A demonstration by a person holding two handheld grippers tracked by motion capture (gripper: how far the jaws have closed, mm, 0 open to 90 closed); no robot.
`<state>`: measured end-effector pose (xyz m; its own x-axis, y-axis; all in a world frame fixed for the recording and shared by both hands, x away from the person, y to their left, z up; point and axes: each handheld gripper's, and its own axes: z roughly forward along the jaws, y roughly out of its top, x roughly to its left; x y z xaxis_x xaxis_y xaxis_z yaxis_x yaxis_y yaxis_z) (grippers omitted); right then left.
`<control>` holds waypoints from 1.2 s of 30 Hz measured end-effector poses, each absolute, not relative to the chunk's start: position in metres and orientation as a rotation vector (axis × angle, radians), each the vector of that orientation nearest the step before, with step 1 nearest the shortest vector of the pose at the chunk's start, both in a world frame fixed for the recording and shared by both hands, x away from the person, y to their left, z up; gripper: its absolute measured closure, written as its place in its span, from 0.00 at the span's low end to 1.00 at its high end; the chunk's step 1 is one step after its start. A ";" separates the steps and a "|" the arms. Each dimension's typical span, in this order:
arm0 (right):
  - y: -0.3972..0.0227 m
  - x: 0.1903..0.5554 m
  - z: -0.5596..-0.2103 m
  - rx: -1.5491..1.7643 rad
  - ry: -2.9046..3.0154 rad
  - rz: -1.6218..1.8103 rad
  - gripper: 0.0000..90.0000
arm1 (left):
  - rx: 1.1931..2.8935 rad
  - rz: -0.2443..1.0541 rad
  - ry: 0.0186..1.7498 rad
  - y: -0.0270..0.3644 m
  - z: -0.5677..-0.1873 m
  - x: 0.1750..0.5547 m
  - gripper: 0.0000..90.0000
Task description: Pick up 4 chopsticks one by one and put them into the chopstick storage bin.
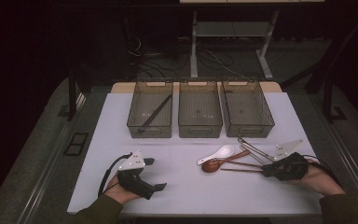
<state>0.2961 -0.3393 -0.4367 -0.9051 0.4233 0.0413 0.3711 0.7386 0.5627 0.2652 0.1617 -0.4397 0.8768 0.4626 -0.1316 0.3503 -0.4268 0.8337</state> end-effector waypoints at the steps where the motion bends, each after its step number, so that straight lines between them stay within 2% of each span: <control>1: -0.339 0.296 -0.437 0.647 2.847 0.893 0.85 | 2.057 0.144 0.588 0.162 -0.440 0.265 0.01; 6: -0.342 0.298 -0.435 0.632 2.852 0.933 0.89 | 2.059 0.142 0.589 0.162 -0.440 0.265 0.01; 16: -0.344 0.308 -0.438 0.540 2.929 0.917 0.87 | 2.057 0.133 0.593 0.161 -0.441 0.266 0.01; 24: -0.345 0.309 -0.435 0.504 2.926 0.932 0.93 | 2.056 0.131 0.591 0.161 -0.440 0.266 0.01; 36: -0.345 0.308 -0.431 0.513 2.900 0.943 0.94 | 2.056 0.130 0.590 0.161 -0.440 0.265 0.01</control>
<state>0.3080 -0.3453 -0.4307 -0.9438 0.3259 0.0545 0.2957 0.7592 0.5798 0.2655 0.1611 -0.4401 0.8775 0.4582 -0.1414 0.3560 -0.4249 0.8323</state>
